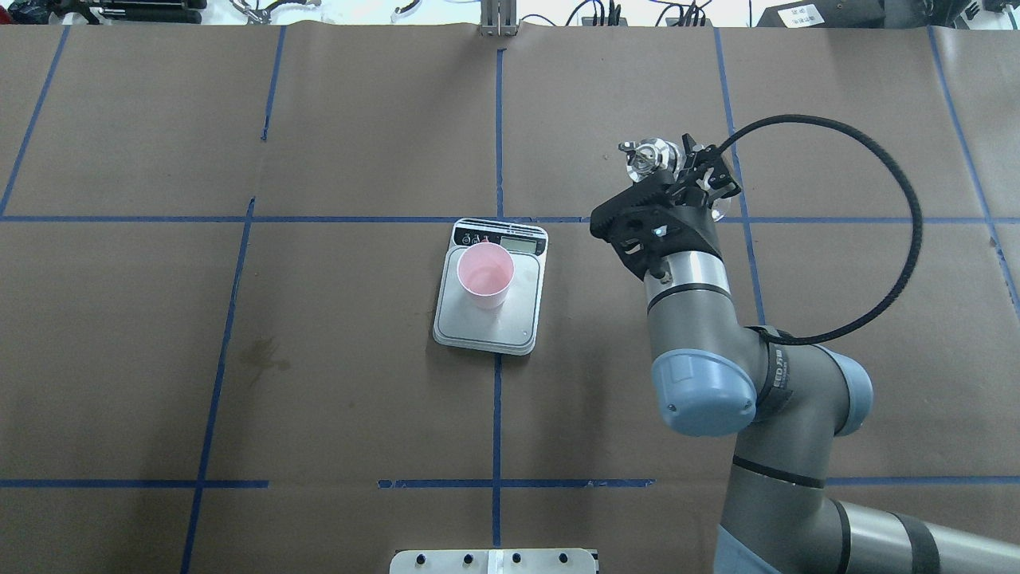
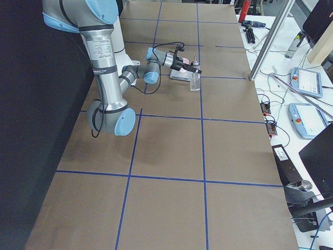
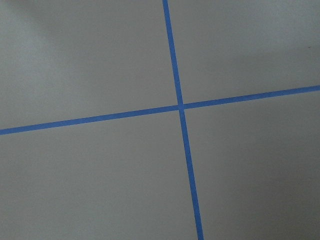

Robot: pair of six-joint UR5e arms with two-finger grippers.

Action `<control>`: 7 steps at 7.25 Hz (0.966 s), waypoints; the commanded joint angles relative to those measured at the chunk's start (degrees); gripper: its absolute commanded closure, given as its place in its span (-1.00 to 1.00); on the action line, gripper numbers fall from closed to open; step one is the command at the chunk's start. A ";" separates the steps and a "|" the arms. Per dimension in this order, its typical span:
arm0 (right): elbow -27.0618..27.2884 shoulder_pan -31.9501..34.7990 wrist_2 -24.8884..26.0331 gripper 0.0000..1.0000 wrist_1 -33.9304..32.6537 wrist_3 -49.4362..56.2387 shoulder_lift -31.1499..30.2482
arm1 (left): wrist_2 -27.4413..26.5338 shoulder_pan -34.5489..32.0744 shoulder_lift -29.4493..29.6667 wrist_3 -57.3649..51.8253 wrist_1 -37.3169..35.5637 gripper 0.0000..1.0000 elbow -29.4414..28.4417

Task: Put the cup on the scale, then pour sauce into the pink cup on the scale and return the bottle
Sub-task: 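Lift the bottle with the right gripper and carry it over the cup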

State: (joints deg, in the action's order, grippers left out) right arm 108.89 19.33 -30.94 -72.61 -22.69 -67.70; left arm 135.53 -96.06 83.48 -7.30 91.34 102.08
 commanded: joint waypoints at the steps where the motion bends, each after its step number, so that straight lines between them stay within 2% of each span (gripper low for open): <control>1: -1.30 -4.63 8.50 1.00 -9.88 5.55 3.45 | 0.00 0.00 -0.08 0.00 -0.20 -1.00 0.05; 2: -4.01 -5.35 11.57 1.00 -13.14 5.55 5.54 | 0.00 0.00 -0.08 0.00 -0.29 -1.00 -0.04; 4: -11.13 -5.97 15.02 1.00 -13.87 5.90 8.19 | 0.00 0.00 -0.08 0.00 -0.29 -1.00 -0.04; 7: -15.02 -5.97 17.75 1.00 -13.96 13.96 8.55 | 0.09 0.00 -0.08 0.00 -0.29 -1.00 0.05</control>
State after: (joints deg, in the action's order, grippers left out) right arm 95.26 13.39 -14.14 -86.51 -12.03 -59.37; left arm 135.55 -96.06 83.41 -7.30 91.06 102.09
